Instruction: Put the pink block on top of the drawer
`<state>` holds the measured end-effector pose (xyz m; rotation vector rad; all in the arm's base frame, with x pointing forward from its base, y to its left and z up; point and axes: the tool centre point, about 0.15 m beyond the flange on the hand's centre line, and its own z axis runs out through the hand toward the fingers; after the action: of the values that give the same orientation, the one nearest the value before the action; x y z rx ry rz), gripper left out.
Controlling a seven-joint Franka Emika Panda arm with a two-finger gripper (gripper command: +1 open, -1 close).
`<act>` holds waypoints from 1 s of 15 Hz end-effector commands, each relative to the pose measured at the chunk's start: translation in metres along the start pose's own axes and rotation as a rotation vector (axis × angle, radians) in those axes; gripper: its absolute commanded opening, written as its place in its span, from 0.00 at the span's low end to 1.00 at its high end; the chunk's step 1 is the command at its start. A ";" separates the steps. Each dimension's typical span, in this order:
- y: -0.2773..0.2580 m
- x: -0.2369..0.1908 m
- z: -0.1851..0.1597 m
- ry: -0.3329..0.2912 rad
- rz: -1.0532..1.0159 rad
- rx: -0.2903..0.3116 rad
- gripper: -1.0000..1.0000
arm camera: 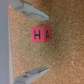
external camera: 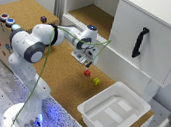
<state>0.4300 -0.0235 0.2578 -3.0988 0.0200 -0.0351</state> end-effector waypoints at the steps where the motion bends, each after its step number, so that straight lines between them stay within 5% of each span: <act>1: 0.008 0.035 0.045 -0.027 0.071 0.033 1.00; 5: 0.011 0.040 0.050 -0.046 0.063 0.045 1.00; 6: 0.015 0.040 0.051 -0.046 0.071 0.046 0.00; 15: 0.032 0.044 0.064 -0.075 0.072 0.029 0.00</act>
<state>0.4558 -0.0400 0.2106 -3.0949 0.1430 -0.0141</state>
